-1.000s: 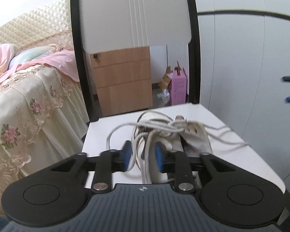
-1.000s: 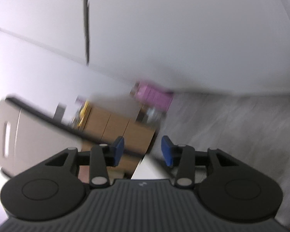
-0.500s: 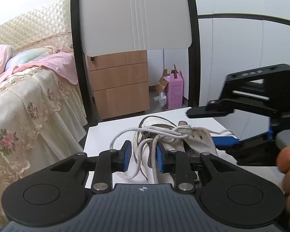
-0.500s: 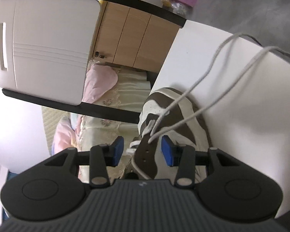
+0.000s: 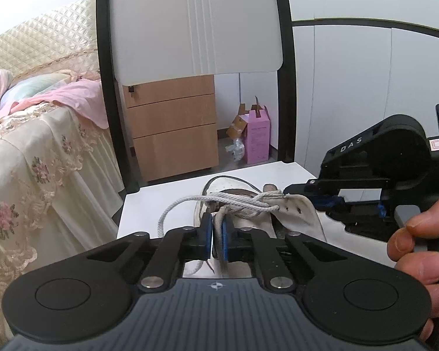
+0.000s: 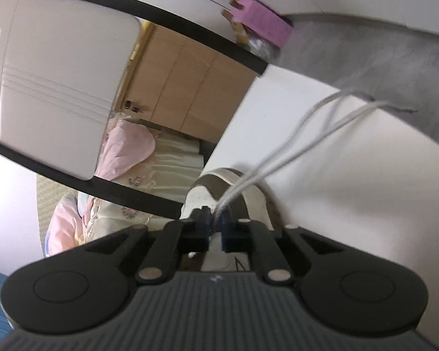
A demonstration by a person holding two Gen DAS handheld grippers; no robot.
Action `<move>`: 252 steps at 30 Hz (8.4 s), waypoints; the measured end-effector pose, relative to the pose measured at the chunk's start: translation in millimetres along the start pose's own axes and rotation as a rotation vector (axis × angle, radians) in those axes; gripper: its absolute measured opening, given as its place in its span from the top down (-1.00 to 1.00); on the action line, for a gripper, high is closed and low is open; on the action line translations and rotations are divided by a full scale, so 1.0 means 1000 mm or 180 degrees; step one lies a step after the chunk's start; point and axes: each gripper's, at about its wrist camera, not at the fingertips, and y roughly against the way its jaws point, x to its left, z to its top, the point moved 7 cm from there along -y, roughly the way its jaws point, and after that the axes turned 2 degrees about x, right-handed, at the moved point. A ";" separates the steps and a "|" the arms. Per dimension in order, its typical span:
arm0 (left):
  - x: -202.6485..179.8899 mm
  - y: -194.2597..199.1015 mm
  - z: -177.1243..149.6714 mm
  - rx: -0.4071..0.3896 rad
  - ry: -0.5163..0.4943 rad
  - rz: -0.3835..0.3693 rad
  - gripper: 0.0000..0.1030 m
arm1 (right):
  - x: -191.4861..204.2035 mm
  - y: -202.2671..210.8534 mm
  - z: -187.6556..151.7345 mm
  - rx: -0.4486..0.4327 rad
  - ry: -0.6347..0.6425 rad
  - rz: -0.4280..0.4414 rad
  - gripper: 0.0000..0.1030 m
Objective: Lace up shoes with both hands
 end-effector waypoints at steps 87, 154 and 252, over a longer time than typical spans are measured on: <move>-0.003 0.049 -0.015 -0.0025 0.0251 -0.0079 0.19 | -0.016 0.060 0.023 0.0209 -0.0067 0.0213 -0.06; 0.010 0.018 -0.030 0.0361 0.0789 -0.0181 0.19 | 0.247 0.092 0.085 -0.0784 0.1793 0.1398 0.93; 0.078 -0.018 -0.023 0.0357 0.2423 -0.0973 0.77 | 0.119 -0.054 -0.096 0.2667 0.5597 -0.0320 0.94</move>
